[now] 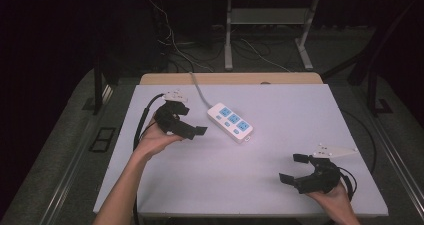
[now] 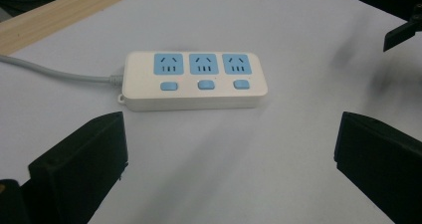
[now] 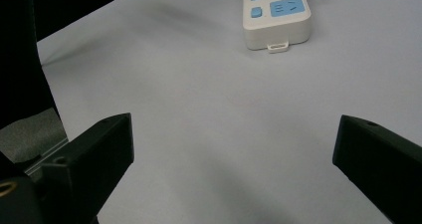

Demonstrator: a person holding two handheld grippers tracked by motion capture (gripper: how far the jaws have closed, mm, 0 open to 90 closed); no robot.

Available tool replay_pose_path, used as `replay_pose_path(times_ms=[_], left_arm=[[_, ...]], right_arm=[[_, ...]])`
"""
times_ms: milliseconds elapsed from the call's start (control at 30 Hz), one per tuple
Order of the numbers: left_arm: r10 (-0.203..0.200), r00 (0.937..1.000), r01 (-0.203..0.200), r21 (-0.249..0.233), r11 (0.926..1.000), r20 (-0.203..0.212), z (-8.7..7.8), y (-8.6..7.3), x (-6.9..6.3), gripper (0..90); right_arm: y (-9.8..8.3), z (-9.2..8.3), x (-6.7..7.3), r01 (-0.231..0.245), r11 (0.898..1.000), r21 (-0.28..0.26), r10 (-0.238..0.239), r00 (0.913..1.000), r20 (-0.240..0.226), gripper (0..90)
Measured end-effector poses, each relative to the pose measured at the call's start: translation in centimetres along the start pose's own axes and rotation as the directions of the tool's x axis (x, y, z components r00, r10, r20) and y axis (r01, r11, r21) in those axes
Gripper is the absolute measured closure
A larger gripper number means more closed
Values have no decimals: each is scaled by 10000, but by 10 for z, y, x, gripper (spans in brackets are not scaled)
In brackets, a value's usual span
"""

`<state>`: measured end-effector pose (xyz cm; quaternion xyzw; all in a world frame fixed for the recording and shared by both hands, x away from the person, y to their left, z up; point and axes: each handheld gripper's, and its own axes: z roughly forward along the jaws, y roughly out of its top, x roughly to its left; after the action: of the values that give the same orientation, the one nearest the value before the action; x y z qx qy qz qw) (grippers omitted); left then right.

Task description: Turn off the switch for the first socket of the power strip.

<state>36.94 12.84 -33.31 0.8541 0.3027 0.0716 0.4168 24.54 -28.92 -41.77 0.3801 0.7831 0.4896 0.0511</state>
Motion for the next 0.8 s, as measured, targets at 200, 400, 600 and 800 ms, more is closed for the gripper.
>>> replay_pose_path(times_ms=[200,400,600,800], left_arm=[[97,10000,-97,152,9998,6,6,9,5,0],[216,9998,-217,313,9993,22,12,17,8,0],[340,9994,-341,489,9982,35,18,27,10,0],[427,9991,-427,688,9967,13,24,37,14,0]], right_arm=[[0,0,0,-10,10000,-7,10,10000,6,24],[0,0,-1,-18,10000,-10,18,10000,10,24],[0,0,0,-24,10000,-10,24,10000,8,24],[0,0,-1,-16,10000,-22,16,10000,6,25]])
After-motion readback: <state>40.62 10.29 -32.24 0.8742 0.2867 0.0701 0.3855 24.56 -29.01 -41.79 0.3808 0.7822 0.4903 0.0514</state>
